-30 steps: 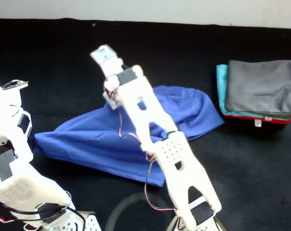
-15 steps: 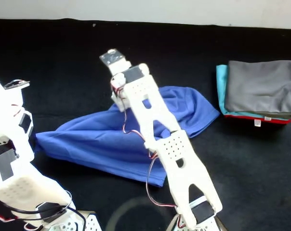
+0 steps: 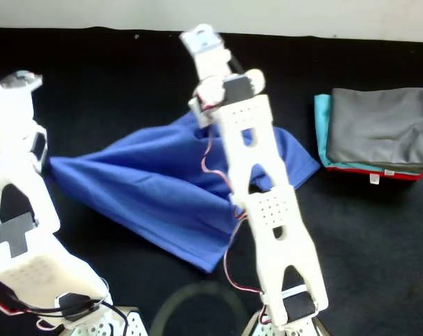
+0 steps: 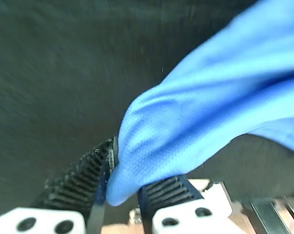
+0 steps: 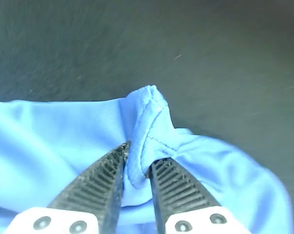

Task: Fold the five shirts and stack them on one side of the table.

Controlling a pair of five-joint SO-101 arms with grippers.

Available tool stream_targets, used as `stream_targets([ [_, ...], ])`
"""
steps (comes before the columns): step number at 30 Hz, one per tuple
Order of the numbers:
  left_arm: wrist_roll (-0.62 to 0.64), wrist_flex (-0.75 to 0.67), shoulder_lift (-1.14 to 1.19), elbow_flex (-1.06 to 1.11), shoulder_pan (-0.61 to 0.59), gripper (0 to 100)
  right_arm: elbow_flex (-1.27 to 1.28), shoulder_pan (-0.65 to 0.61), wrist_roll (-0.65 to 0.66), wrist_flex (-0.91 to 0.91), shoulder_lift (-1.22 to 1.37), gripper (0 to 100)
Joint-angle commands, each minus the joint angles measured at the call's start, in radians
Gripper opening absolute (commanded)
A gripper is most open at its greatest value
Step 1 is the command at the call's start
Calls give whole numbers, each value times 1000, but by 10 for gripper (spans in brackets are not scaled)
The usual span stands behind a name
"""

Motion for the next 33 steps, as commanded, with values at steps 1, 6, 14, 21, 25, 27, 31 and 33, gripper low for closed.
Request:
stream_targets([
  [1, 8, 14, -19, -228, 28, 8, -111, 64, 71, -8, -200, 6],
  [6, 8, 15, -102, -447, 71, 8, -110, 101, 75, -8, -377, 6],
  [14, 6, 14, -355, -397, 236, 8, -108, 104, 75, 15, -512, 6],
  [21, 2, 14, -518, -2, 331, 8, 16, 153, 74, 18, -622, 6],
  [25, 2, 14, -611, 203, 390, 8, 392, 151, 58, 16, -835, 6],
  [27, 2, 14, -653, 300, 423, 8, 642, 151, 6, 15, -969, 6],
  [31, 0, 12, -696, 506, 493, 8, 1135, 156, -43, -8, -1190, 6],
  [33, -2, 9, -699, 605, 547, 8, 1376, 173, -51, -70, -1285, 6],
])
